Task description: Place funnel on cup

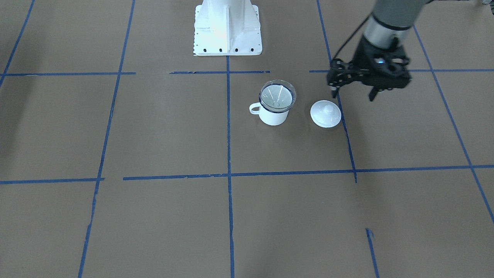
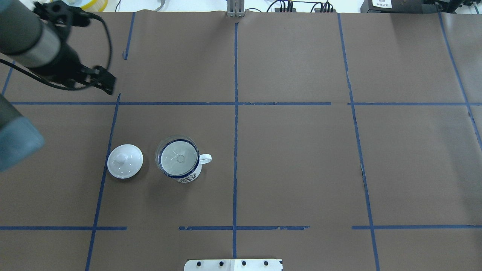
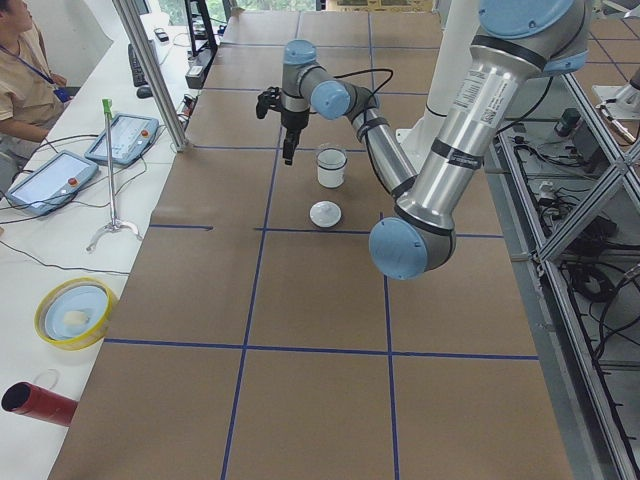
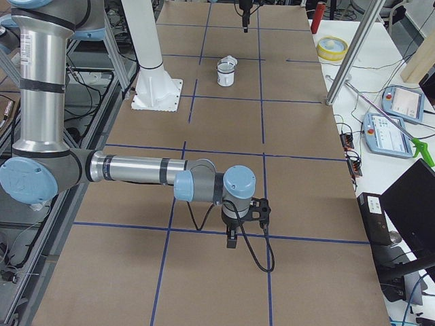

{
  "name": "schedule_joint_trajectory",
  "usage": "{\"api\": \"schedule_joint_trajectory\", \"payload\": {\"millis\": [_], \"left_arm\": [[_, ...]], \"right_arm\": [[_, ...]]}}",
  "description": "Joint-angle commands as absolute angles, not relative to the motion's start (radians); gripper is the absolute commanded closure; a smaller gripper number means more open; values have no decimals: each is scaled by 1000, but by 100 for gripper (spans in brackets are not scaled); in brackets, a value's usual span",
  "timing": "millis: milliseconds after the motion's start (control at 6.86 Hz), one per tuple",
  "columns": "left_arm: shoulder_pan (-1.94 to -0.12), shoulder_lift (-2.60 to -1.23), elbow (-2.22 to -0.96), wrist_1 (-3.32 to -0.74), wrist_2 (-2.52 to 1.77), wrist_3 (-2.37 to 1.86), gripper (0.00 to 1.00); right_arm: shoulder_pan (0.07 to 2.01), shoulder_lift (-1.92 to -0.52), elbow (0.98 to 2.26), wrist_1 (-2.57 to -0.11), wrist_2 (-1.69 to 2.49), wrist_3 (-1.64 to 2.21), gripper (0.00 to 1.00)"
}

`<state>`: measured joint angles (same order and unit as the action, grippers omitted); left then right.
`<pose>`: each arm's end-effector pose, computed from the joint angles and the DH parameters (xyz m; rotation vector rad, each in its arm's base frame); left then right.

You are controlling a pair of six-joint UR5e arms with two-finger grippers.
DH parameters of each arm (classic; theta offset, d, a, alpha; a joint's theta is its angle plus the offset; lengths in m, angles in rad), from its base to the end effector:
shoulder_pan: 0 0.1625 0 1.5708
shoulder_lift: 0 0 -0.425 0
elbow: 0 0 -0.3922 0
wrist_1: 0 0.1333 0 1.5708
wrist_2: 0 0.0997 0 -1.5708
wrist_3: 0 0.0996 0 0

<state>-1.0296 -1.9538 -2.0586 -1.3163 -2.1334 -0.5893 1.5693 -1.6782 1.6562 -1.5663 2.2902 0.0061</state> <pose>0.2103 -0.5055 0.2679 0.2147 0.7806 0.1279 0.0670 -0.4450 0.6703 -0.0195 -0.7193 0.0107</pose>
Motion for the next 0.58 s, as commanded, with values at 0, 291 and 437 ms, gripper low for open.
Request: {"api": "schedule_joint_trajectory", "payload": {"millis": [0,291,437], "left_arm": [[-1338,-1830,-1937,-1313,-2238,-115,0],[-1490,-1714,-1783,-1321,-2234,234,0],[-1555,-1660,-1710,-1322,-2232,315,0]], "right_arm": [[1569,-1678,1657,-1566,2290,6,0],[1569,-1678,1657,-1566,2290,6,0],[1569,-1678,1657,-1566,2290,6,0]]}}
